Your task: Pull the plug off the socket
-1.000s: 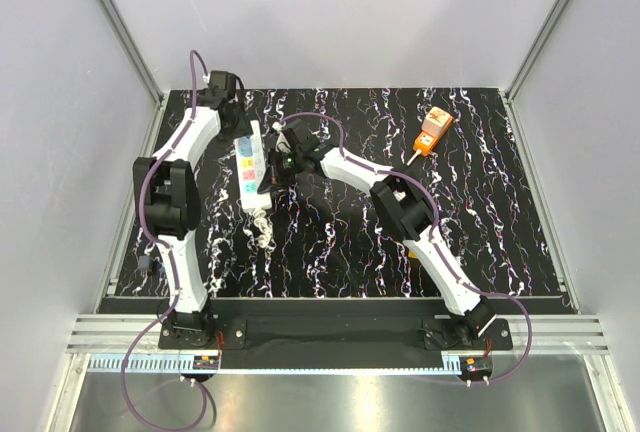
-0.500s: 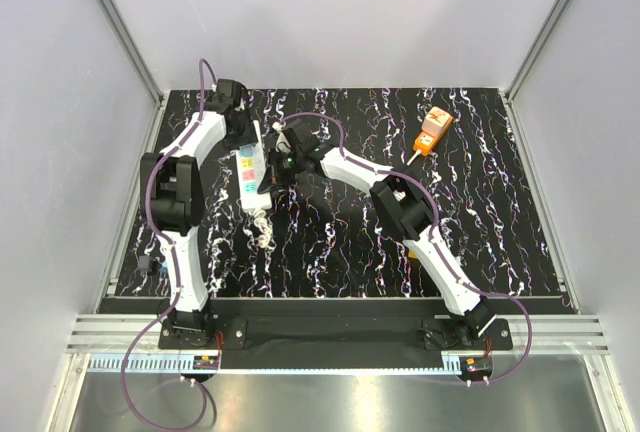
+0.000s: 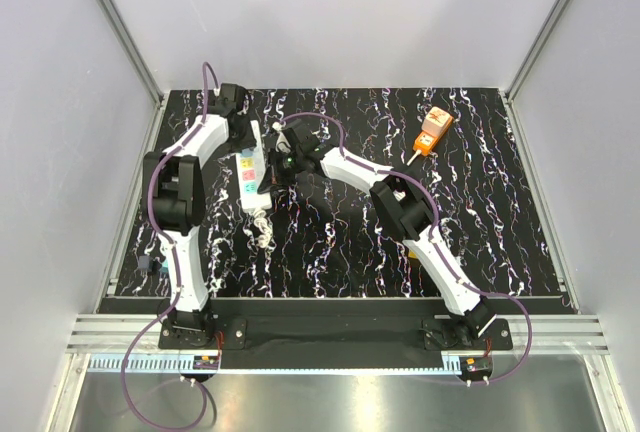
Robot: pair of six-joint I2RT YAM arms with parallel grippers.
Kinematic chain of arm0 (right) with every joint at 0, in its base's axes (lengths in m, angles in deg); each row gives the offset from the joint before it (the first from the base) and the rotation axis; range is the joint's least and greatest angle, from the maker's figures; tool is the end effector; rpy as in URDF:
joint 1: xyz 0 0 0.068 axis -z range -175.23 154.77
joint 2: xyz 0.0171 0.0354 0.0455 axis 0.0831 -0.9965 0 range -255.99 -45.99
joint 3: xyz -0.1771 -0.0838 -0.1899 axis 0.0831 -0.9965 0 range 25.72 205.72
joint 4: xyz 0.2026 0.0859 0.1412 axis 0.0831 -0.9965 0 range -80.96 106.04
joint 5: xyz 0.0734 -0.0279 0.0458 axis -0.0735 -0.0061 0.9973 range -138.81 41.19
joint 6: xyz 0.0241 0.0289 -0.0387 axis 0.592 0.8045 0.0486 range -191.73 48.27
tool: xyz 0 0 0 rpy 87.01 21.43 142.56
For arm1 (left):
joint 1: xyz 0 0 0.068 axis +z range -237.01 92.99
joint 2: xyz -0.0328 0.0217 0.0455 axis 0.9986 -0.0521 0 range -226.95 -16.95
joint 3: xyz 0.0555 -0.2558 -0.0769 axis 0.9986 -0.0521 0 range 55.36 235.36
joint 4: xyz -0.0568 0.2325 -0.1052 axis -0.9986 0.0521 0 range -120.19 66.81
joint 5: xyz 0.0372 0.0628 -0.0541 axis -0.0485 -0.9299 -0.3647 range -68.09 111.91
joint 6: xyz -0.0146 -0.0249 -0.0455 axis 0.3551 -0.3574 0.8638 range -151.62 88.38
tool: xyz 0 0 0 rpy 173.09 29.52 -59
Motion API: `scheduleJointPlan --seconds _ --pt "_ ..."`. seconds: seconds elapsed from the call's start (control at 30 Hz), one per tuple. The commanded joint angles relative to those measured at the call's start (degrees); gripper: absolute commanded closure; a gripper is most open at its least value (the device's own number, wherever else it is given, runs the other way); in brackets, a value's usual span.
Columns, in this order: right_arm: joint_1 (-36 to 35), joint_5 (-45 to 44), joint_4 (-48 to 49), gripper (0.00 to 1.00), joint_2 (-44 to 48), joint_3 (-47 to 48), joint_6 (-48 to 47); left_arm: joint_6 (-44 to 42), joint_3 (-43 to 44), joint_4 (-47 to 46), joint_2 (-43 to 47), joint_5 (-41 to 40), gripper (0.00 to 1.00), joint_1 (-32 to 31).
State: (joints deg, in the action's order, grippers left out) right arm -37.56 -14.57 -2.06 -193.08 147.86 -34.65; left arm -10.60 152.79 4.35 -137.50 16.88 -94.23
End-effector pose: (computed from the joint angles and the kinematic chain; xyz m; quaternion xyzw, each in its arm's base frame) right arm 0.4040 0.3950 0.1373 -0.1573 0.8703 0.4509 0.1204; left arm 0.4583 -0.0548 0.2074 -0.1275 0.9511 -0.0269 0.2800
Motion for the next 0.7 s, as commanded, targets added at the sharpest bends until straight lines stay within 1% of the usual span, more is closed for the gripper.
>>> scheduleJointPlan --seconds 0.0,0.2,0.37,0.47,0.67 --pt "-0.13 -3.92 -7.03 1.00 -4.17 -0.95 -2.80 0.43 -1.01 -0.36 4.97 -1.99 1.00 -0.33" --pt "-0.04 -3.74 -7.20 1.00 -4.35 -0.77 -2.72 0.87 1.45 0.00 7.17 -1.29 1.00 -0.77" --pt "-0.04 -3.74 -7.38 1.00 -4.44 -0.59 -2.63 2.89 5.05 0.79 6.12 0.64 1.00 -0.69" --pt "-0.13 -3.74 -7.47 1.00 -4.44 -0.51 -2.63 4.29 5.32 0.96 6.29 0.12 1.00 -0.69" --pt "-0.12 -3.48 -7.56 1.00 -4.61 -0.24 -2.63 3.77 4.18 0.96 6.56 0.82 1.00 -0.77"
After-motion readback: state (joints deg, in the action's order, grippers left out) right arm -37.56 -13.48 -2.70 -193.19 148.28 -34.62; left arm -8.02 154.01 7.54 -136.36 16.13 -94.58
